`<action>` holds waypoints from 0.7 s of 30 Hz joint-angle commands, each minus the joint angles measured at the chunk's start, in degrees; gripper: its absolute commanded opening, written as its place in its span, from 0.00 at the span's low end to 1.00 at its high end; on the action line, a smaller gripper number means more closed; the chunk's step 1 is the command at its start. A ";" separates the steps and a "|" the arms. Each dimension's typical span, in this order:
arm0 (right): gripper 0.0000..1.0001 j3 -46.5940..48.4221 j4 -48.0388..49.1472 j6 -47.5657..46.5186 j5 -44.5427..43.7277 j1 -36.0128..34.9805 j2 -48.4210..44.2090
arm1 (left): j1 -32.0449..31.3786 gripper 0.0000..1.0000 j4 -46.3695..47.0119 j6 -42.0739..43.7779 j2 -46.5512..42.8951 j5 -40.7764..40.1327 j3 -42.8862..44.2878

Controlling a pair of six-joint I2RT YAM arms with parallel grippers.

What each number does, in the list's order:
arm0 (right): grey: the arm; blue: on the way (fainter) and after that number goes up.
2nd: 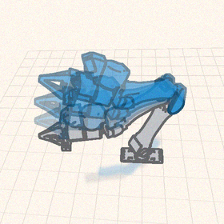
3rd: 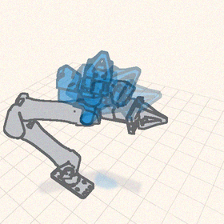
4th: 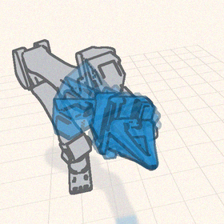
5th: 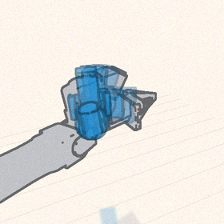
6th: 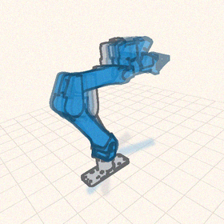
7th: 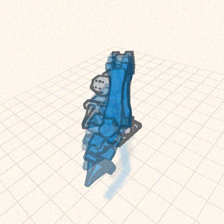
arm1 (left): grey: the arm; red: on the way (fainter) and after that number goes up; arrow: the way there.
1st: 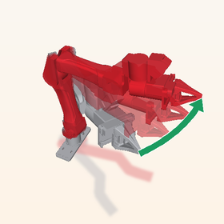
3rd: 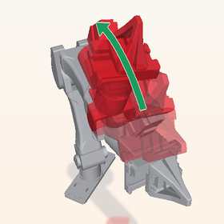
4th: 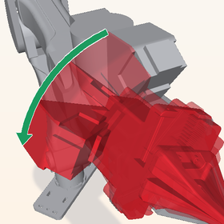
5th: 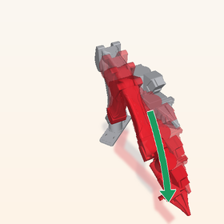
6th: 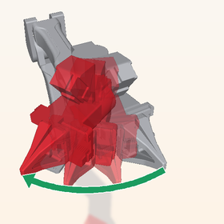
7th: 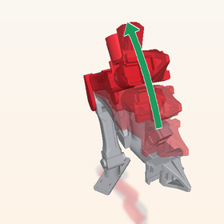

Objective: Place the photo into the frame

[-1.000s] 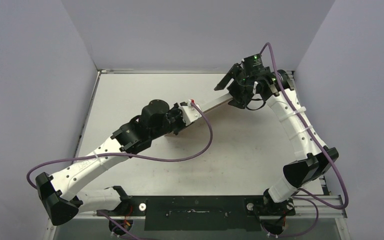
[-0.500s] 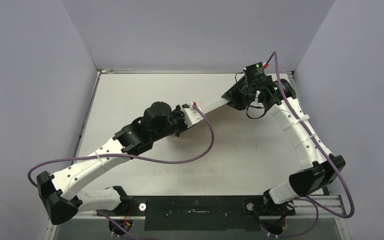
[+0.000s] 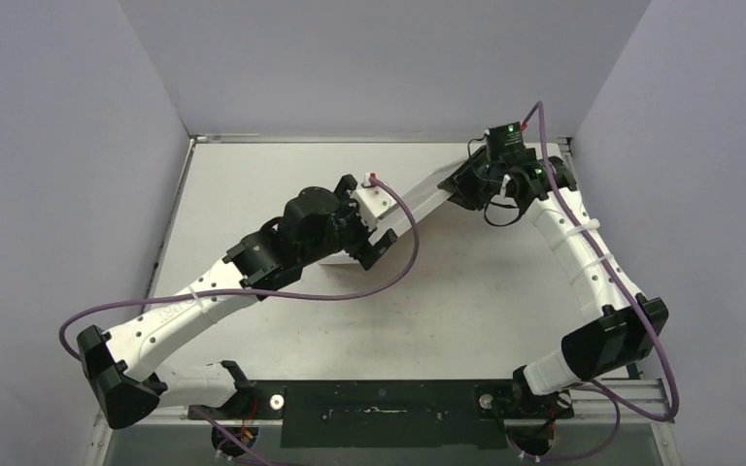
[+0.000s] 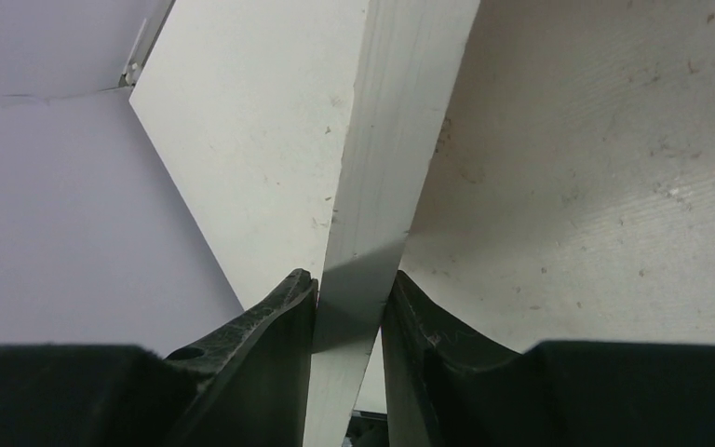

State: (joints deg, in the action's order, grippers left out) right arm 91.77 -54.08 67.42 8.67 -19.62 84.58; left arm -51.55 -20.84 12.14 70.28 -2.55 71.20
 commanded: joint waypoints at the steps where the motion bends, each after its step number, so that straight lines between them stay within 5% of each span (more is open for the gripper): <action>1: 0.16 4.27 7.21 -11.70 4.47 3.29 3.37 | 0.91 0.87 4.85 -7.78 -0.77 4.29 2.89; 3: 0.15 6.18 6.70 -16.23 6.26 4.50 4.76 | 1.93 0.96 6.75 -11.30 -1.02 6.00 2.70; 11: 0.16 3.52 11.24 -26.32 18.40 9.85 6.61 | 18.01 0.97 3.47 -32.53 4.33 14.52 3.46; 21: 0.19 -6.04 17.86 -34.24 27.67 14.28 4.96 | 30.13 0.97 -5.65 -36.11 9.96 12.52 0.02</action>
State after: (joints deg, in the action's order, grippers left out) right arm 88.07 -42.74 41.52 30.92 -6.09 92.36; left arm -24.77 -23.27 -20.56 79.07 9.76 72.82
